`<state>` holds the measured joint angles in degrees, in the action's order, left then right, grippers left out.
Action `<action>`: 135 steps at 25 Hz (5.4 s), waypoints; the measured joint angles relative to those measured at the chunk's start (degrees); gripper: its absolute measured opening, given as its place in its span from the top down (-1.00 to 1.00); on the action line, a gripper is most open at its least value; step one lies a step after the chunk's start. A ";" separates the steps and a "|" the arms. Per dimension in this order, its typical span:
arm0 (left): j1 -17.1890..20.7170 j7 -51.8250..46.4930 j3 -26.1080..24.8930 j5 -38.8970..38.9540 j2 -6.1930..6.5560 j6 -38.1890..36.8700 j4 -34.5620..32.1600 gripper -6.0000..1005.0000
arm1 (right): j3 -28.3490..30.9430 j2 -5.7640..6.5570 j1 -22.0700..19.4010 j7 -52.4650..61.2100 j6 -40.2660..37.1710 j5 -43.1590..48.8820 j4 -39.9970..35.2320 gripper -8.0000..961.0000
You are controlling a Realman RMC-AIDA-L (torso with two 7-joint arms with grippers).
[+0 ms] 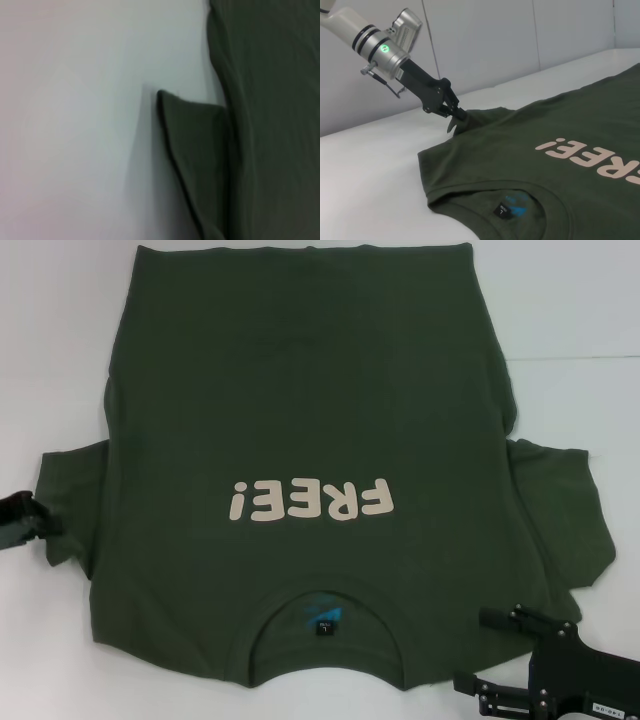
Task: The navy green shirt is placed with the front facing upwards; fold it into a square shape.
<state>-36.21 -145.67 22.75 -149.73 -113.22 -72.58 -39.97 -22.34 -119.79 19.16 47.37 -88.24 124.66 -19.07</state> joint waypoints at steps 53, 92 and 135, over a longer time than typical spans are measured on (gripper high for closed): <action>-8.53 -0.86 1.92 4.64 -4.87 -1.56 0.44 0.91 | 0.19 -0.01 -0.09 0.27 -1.83 -0.20 -0.08 -0.94; 13.55 68.15 4.52 20.45 -9.47 -31.44 -9.14 -0.89 | 1.55 4.21 7.84 51.08 -8.59 0.24 -15.19 -0.94; 14.22 71.61 5.20 20.44 -10.00 -29.69 -12.92 -0.89 | -11.14 15.37 22.32 109.50 4.83 29.20 -14.25 -0.89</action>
<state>-21.99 -74.06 27.95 -129.28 -123.22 -102.28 -52.89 -33.48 -104.42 41.48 156.87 -83.41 153.86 -33.32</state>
